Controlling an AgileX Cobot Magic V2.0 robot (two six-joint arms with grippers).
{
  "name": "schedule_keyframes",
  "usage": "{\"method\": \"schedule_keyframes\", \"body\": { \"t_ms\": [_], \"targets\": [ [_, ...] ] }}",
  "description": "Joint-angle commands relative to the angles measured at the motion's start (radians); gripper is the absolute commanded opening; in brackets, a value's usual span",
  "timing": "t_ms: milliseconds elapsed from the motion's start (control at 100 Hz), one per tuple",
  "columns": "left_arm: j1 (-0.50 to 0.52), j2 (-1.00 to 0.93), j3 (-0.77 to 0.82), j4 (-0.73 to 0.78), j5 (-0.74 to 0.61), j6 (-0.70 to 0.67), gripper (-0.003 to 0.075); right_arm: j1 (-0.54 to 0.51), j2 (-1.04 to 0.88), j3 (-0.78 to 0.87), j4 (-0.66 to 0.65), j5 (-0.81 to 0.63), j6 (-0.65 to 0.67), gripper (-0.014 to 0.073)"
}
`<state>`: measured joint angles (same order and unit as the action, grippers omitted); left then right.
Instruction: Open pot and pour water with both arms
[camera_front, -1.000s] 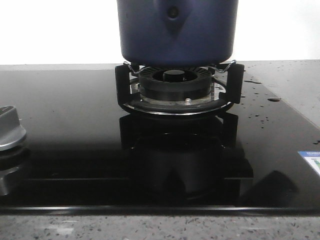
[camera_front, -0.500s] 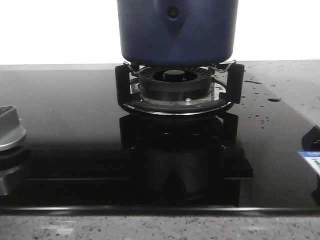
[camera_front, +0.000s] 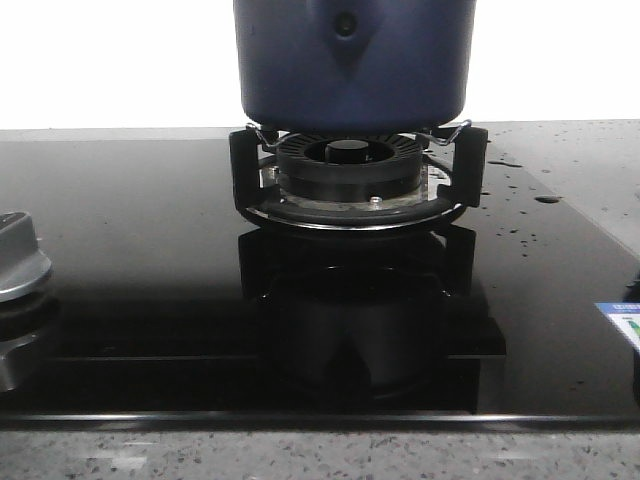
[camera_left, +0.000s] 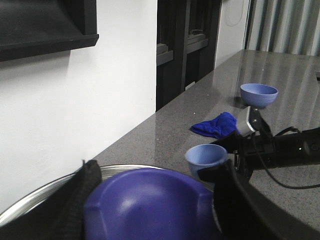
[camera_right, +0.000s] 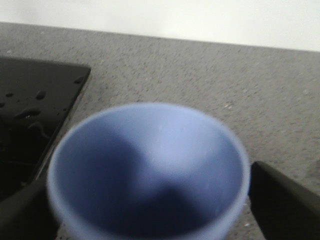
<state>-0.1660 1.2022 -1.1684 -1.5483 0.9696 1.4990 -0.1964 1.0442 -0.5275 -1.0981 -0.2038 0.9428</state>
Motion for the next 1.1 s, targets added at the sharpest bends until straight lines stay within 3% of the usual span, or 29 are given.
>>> {"method": "schedule_keyframes", "body": {
  "t_ms": [0, 120, 350, 470, 610, 820, 1090],
  "targets": [
    [0.002, -0.023, -0.03, -0.105, -0.008, -0.004, 0.019, -0.004, -0.075, -0.025, 0.017, -0.024, 0.001, 0.0654],
    [-0.012, 0.011, -0.032, -0.133, -0.016, 0.013, 0.019, -0.002, -0.157, -0.025, 0.017, -0.03, 0.008, 0.0653],
    [-0.106, 0.137, -0.036, -0.286, -0.019, 0.234, 0.019, -0.002, -0.293, -0.025, 0.017, -0.065, 0.052, 0.0652],
    [-0.14, 0.213, -0.08, -0.294, -0.024, 0.253, 0.019, -0.002, -0.383, -0.025, 0.017, -0.065, 0.053, 0.0627],
    [-0.183, 0.302, -0.166, -0.294, -0.028, 0.253, 0.019, -0.002, -0.475, -0.025, 0.017, -0.057, 0.053, 0.0457],
    [-0.231, 0.439, -0.288, -0.288, -0.044, 0.253, 0.019, -0.002, -0.568, -0.025, 0.017, -0.05, 0.053, -0.0069],
    [-0.232, 0.525, -0.312, -0.281, -0.049, 0.253, 0.019, -0.002, -0.629, -0.025, 0.017, -0.007, 0.056, -0.0064]
  ]
}}
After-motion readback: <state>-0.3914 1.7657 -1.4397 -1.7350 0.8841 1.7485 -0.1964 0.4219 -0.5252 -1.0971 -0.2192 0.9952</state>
